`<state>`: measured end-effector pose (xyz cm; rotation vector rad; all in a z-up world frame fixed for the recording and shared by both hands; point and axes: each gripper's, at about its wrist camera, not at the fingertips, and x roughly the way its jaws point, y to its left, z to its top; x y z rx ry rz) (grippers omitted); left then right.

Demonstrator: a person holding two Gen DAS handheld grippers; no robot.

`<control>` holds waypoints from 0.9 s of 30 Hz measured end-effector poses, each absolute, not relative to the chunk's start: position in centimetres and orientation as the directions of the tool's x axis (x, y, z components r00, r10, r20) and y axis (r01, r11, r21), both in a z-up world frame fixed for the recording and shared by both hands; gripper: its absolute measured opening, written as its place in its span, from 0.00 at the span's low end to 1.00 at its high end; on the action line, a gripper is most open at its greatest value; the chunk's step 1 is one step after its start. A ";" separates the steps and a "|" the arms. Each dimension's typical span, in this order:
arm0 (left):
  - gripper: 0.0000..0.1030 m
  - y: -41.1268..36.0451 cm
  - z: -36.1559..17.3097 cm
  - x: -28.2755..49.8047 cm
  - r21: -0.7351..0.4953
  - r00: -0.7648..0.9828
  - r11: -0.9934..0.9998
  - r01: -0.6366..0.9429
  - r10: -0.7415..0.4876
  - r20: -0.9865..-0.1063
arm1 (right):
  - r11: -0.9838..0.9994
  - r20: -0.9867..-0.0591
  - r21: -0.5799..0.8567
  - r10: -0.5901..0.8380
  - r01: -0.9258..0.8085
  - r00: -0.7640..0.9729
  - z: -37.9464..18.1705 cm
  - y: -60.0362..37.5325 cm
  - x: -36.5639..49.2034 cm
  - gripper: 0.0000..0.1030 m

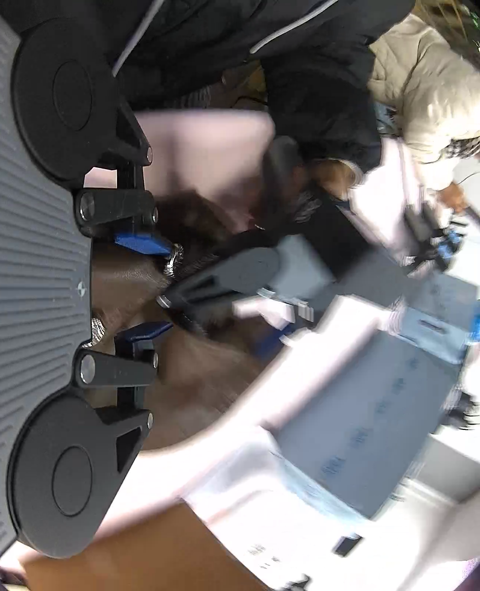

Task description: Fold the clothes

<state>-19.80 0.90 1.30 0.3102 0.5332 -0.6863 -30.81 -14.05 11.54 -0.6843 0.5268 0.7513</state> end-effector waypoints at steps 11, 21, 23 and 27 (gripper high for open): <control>1.00 0.6 1.2 -20.1 0.146 0.661 0.724 0.674 -0.503 -0.556 | 0.668 -0.632 -0.331 0.368 -0.667 0.682 13.2 -16.6 -20.3 0.72; 1.00 0.7 1.2 -20.1 0.153 0.664 0.724 0.673 -0.499 -0.558 | 0.626 -0.788 -0.267 0.297 -0.733 0.540 7.3 -14.4 -13.0 0.79; 1.00 0.6 1.2 -20.1 0.156 0.665 0.724 0.672 -0.497 -0.558 | 0.614 -0.806 -0.255 0.291 -0.747 0.515 6.4 -14.0 -12.7 0.79; 1.00 0.5 1.2 -20.1 0.163 0.668 0.724 0.671 -0.493 -0.557 | 0.612 -0.820 -0.214 0.311 -0.761 0.481 5.1 -13.9 -12.2 0.79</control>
